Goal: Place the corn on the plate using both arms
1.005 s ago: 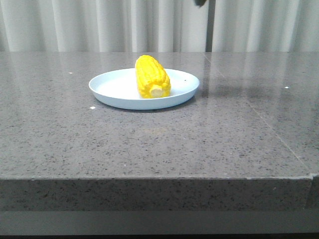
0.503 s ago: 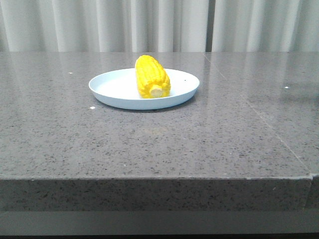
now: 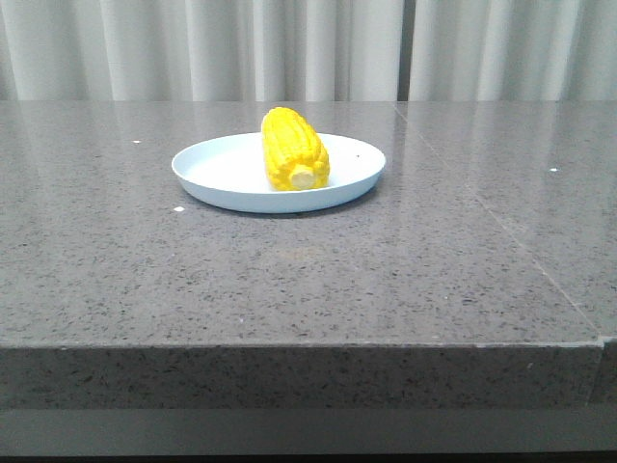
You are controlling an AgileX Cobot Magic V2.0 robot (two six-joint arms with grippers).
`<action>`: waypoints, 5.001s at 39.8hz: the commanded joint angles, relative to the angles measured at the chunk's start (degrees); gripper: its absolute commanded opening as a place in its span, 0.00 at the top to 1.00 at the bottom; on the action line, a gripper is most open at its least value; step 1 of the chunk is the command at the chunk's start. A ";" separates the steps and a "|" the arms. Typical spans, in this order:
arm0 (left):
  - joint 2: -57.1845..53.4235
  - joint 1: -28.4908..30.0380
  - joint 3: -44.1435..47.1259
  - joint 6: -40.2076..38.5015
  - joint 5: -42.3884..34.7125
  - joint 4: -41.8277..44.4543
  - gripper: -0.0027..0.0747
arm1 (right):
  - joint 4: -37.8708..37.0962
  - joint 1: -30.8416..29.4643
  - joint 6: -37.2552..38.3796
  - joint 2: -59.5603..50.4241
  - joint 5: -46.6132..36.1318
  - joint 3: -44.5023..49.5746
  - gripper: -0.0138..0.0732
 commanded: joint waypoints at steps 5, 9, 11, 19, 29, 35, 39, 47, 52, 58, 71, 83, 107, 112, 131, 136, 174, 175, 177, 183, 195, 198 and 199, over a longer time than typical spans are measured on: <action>0.74 -0.34 -1.49 -0.01 -4.11 0.15 0.99 | -3.85 -0.36 -0.65 -14.92 -14.43 10.18 0.92; 0.74 -0.34 -1.49 -0.01 -4.11 0.15 0.99 | -4.06 -0.36 -0.65 -21.52 -17.89 14.55 0.92; 0.74 -0.34 -1.49 -0.01 -4.11 0.15 0.99 | -4.11 -0.36 -0.65 -25.19 -19.48 16.64 0.92; 0.74 -0.34 -1.49 -0.01 -4.11 0.15 0.99 | -4.24 -0.36 -0.65 -33.85 -21.17 20.32 0.92; 0.74 -0.34 -1.49 -0.01 -4.11 0.15 0.99 | -4.24 -0.36 -0.65 -34.58 -21.57 20.37 0.92; 0.74 -0.34 -1.49 -0.01 -4.11 0.15 0.99 | -4.24 -0.36 -0.65 -34.53 -21.57 20.37 0.92; 0.74 -0.34 -1.49 -0.01 -4.11 0.15 0.99 | -4.24 -0.36 -0.65 -34.53 -21.57 20.37 0.92; 0.74 -0.34 -1.49 -0.01 -4.11 0.15 0.99 | -4.24 -0.36 -0.65 -34.53 -21.57 20.37 0.92; 0.74 -0.34 -1.49 -0.01 -4.11 0.15 0.99 | -4.24 -0.36 -0.65 -34.53 -21.57 20.37 0.92; 0.74 -0.34 -1.49 -0.01 -4.11 0.15 0.99 | -4.24 -0.36 -0.65 -34.53 -21.57 20.37 0.92; 0.23 3.36 3.03 2.90 -10.11 -3.33 0.99 | -4.24 -0.36 -0.65 -34.53 -21.57 20.37 0.92; -4.26 14.24 12.61 12.33 -19.91 -13.06 0.99 | -4.24 -0.36 -0.65 -34.54 -21.51 20.37 0.92; -4.27 16.50 23.53 11.11 -26.81 -12.95 0.99 | -4.24 -0.36 -0.65 -34.54 -21.53 20.37 0.92; -4.27 16.50 23.53 11.11 -26.81 -12.95 0.99 | -4.24 -0.36 -0.65 -34.54 -21.53 20.37 0.92; -4.27 16.50 23.53 11.11 -26.81 -12.95 0.99 | -4.24 -0.36 -0.65 -34.54 -21.53 20.37 0.92; -4.27 16.50 23.53 11.11 -26.81 -12.95 0.99 | -4.24 -0.36 -0.65 -34.54 -21.53 20.37 0.92; -4.27 16.50 23.53 11.11 -26.81 -12.95 0.99 | 19.87 -14.83 -26.55 -46.97 -34.76 42.95 0.92; -4.27 16.50 23.53 11.11 -26.81 -12.95 0.99 | 19.87 -14.83 -26.55 -46.97 -34.76 42.95 0.92; -4.27 16.50 23.53 11.11 -26.81 -12.95 0.99 | 19.87 -14.83 -26.55 -46.97 -34.76 42.88 0.92; -4.27 16.50 23.53 11.11 -26.81 -12.95 0.99 | 19.87 -14.83 -26.55 -46.91 -34.76 42.89 0.92; -4.27 16.50 23.53 11.11 -26.81 -12.95 0.99 | 19.87 -14.83 -26.55 -46.91 -34.76 42.89 0.92; -4.27 16.50 23.53 11.11 -26.81 -12.95 0.99 | 19.87 -14.83 -26.55 -46.91 -34.76 42.89 0.92; -4.27 16.50 23.53 11.11 -26.81 -12.95 0.99 | 19.87 -14.83 -26.55 -46.91 -34.76 42.89 0.92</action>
